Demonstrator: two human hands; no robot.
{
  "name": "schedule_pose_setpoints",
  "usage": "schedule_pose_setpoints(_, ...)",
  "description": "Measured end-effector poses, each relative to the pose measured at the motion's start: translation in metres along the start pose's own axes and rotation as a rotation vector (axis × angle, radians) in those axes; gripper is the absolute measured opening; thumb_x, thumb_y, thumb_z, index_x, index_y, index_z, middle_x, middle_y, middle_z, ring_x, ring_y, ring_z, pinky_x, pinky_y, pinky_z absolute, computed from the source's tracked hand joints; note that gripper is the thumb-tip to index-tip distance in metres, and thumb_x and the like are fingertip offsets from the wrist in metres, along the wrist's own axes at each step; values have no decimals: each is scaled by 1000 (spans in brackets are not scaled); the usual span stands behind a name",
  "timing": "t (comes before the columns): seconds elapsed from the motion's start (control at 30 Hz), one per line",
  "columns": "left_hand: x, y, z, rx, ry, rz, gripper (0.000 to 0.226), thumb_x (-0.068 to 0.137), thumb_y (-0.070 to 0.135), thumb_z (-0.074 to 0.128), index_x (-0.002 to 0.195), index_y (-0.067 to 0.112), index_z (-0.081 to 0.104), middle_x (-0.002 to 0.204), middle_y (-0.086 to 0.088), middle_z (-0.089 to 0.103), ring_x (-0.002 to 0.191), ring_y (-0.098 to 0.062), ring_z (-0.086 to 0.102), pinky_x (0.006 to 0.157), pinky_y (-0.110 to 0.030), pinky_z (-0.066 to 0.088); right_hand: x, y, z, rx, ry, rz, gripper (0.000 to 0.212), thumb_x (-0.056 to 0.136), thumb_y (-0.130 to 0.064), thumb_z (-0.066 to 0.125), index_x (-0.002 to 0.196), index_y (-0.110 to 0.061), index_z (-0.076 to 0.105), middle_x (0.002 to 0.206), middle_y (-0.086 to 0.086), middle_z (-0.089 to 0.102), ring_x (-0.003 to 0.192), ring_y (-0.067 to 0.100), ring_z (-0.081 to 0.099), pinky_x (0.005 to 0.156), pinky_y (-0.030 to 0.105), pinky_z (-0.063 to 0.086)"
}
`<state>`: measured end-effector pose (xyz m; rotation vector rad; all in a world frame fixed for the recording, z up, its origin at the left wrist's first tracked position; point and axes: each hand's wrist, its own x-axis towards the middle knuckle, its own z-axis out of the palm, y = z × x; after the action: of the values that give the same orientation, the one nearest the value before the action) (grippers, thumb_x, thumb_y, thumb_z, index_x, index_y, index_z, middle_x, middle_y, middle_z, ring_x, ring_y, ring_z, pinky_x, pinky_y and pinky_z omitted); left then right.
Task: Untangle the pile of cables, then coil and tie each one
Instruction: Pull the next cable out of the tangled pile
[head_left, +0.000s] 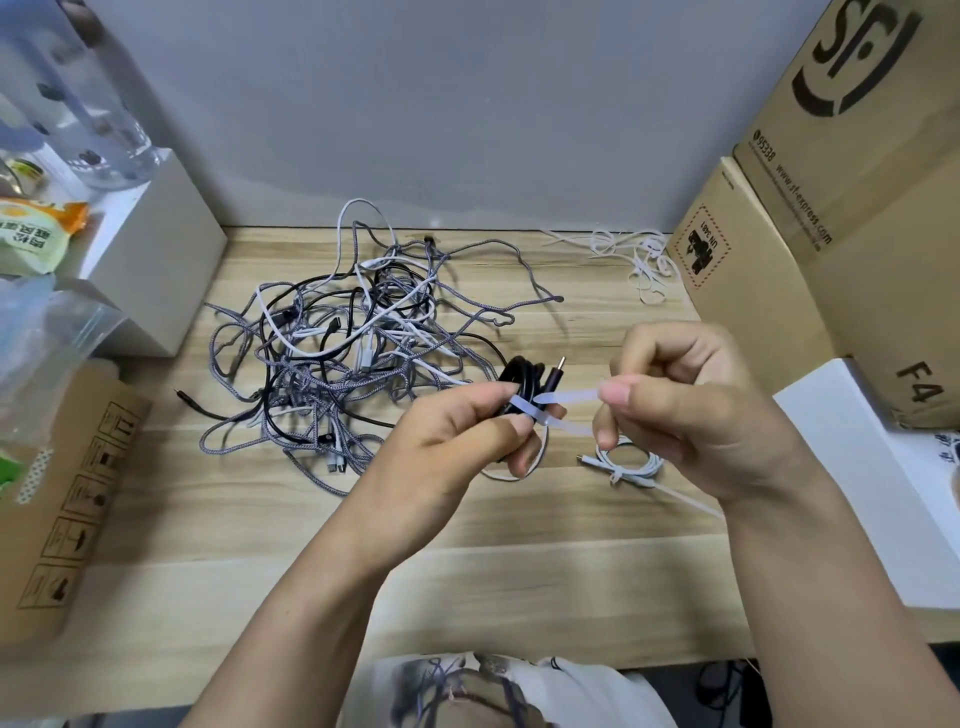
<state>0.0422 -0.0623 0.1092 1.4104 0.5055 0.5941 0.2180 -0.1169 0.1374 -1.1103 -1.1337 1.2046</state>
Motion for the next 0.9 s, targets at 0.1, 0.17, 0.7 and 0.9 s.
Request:
schedule_pose_setpoints(0.1,-1,0,-2,79,-39,-4,26,86,12,45,85,-10,58,60,9,48,63,-6,44,65,-13,36,0,0,0,-32,-4,29,18,63,-19,63,47,-27,58,37,-11,50,30,19,21,42,67,30)
schedule_pose_setpoints(0.17,-2,0,-3,156,-51,-8,30,86,15,47,83,-13,56,61,8,48,63,-5,43,63,-13,34,-1,0,0,-63,-3,44,17,61,-21,64,46,-27,58,37,-9,51,32,21,21,39,59,32)
schedule_pose_setpoints(0.7,-8,3,-8,461,-131,-24,31,85,41,50,68,16,54,63,2,43,61,-8,38,56,-24,29,-1,-8,-4,-199,-167,163,14,57,-25,72,49,-21,62,42,6,55,34,3,35,39,10,27)
schedule_pose_setpoints(0.9,-8,-3,-4,508,-107,-32,32,82,49,51,71,20,58,67,-7,52,66,-24,48,64,-39,37,3,-4,-1,-120,-71,234,23,67,-9,63,47,-17,56,39,-6,46,34,7,38,38,14,33)
